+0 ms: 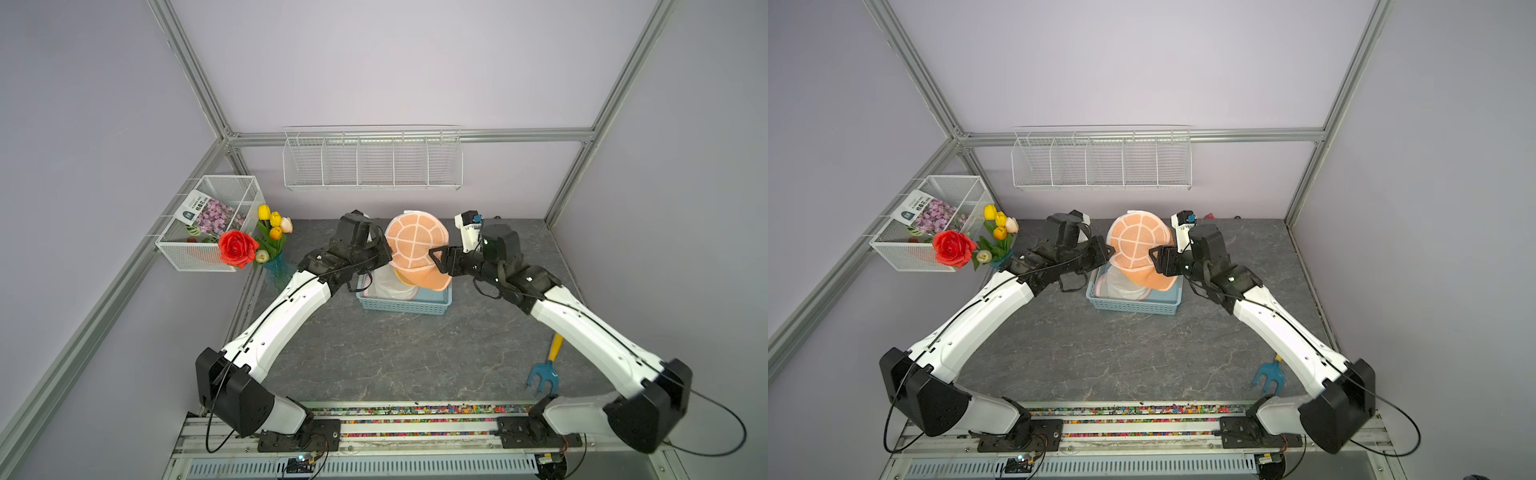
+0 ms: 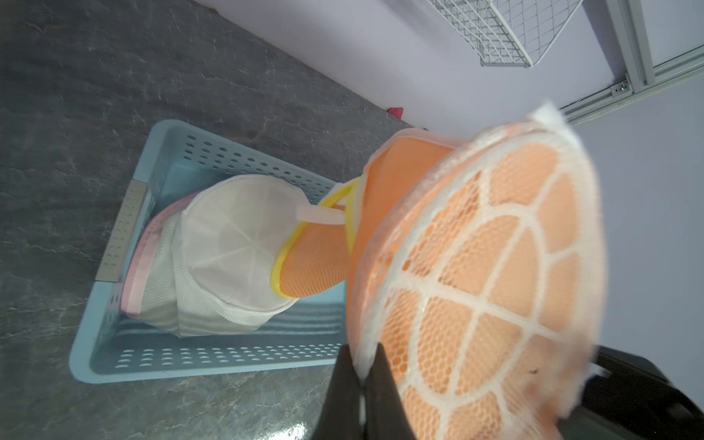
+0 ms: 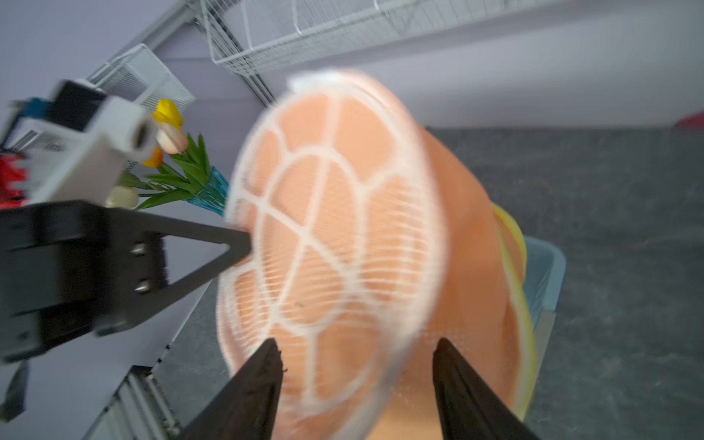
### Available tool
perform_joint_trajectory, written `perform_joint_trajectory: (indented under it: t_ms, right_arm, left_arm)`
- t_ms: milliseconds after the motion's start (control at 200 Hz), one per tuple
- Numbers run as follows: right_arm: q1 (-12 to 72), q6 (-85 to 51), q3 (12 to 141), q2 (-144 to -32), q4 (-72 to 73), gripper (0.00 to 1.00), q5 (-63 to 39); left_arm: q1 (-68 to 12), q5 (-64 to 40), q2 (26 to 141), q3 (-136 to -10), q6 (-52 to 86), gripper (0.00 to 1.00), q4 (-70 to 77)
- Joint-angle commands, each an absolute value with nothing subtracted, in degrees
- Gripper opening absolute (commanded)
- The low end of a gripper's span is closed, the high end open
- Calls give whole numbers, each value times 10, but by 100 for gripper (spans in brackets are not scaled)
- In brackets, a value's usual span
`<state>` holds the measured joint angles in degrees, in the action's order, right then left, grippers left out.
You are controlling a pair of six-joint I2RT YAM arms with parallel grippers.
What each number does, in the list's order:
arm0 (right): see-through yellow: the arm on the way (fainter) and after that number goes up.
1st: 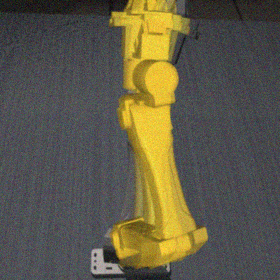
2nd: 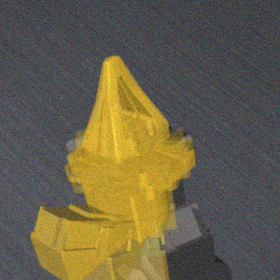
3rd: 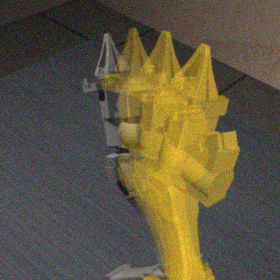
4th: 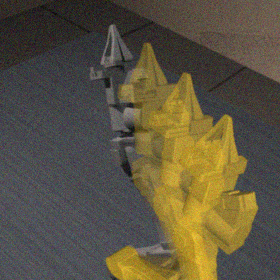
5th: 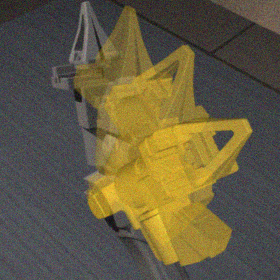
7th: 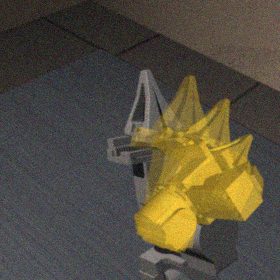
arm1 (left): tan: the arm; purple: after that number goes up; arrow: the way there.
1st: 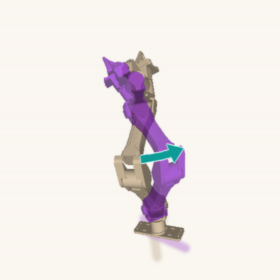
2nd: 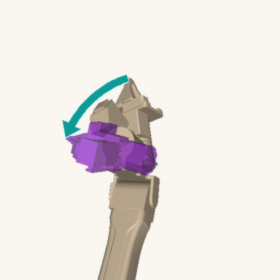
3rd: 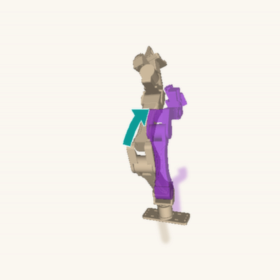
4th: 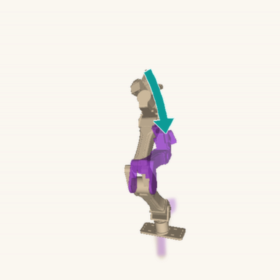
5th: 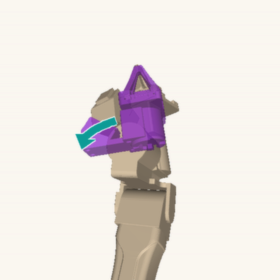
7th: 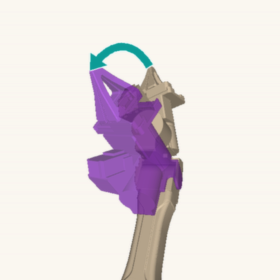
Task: Turn the laundry bag inside out
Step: Turn over the laundry bag.
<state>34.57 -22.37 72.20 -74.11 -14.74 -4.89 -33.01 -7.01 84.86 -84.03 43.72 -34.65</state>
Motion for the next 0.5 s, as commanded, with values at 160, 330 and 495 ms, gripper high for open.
perform_joint_trajectory:
  t_ms: [160, 330, 495]
  right_arm:
    - [424, -7, 689, -698, -129, 62, 60]
    - [472, 86, 743, -770, -183, 62, 90]
    - [497, 133, 792, -816, -203, 64, 141]
  left_arm:
    - [-329, -102, 876, -893, 459, 0, -384]
    - [-329, -115, 893, -920, 458, 0, -411]
    - [-329, -115, 895, -923, 455, 0, -417]
